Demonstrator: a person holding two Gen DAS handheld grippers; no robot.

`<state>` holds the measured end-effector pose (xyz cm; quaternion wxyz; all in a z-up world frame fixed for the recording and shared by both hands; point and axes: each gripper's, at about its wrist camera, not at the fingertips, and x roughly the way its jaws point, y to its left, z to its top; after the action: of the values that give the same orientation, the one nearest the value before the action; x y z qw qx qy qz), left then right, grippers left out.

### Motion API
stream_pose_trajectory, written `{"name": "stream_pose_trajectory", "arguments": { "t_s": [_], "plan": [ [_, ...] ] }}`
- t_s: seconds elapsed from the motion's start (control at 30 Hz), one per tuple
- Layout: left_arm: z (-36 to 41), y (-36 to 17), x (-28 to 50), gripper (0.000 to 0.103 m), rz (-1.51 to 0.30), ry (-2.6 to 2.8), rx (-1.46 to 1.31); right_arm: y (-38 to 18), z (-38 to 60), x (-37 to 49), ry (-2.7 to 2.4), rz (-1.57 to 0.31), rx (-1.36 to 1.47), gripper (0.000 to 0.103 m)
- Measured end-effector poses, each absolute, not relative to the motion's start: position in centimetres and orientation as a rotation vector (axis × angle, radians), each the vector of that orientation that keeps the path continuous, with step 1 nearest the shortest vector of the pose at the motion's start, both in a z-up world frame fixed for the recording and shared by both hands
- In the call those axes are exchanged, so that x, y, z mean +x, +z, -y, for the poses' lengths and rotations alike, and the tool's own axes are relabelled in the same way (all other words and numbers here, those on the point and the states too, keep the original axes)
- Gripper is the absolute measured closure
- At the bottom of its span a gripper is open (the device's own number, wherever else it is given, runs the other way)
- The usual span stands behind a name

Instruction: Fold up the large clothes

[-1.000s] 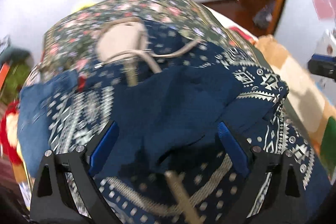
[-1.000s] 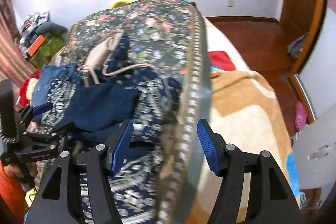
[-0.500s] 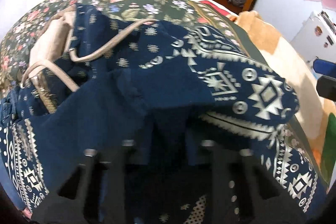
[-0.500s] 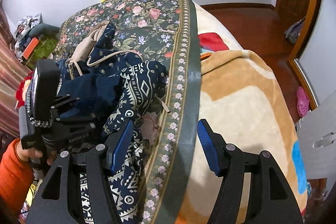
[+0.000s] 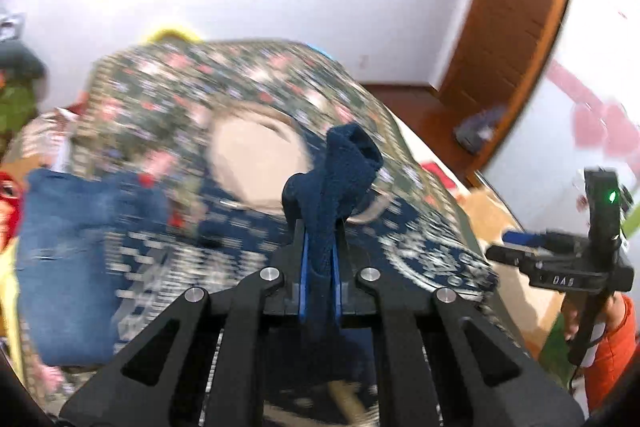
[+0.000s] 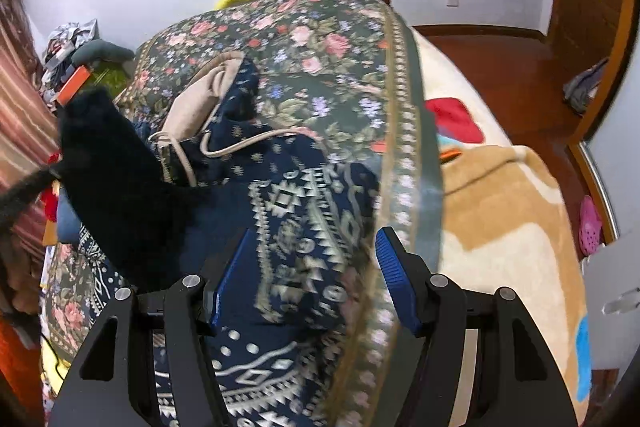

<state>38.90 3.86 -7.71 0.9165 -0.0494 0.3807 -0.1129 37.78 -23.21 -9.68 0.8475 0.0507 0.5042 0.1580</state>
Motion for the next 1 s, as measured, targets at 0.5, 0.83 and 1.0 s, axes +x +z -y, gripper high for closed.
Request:
{"name": "stream_pose_trajectory", "arguments": {
  "t_s": [0.5, 0.83, 1.0],
  "plan": [
    [-15.3, -16.2, 36.0, 0.094, -0.930, 0.066, -0.225, -15.3, 18.0, 37.1, 0.377, -1.198, -0.085, 0.037],
    [-17.6, -19.7, 32.3, 0.092, -1.001, 0.161, -0.231, -15.2, 17.4, 36.6, 0.372, -1.213, -0.128, 0.037],
    [-18.2, -19.8, 30.6, 0.092, -1.052, 0.168, -0.170, -15.0, 17.4, 36.9, 0.370, -1.237, -0.136, 0.037]
  ]
}}
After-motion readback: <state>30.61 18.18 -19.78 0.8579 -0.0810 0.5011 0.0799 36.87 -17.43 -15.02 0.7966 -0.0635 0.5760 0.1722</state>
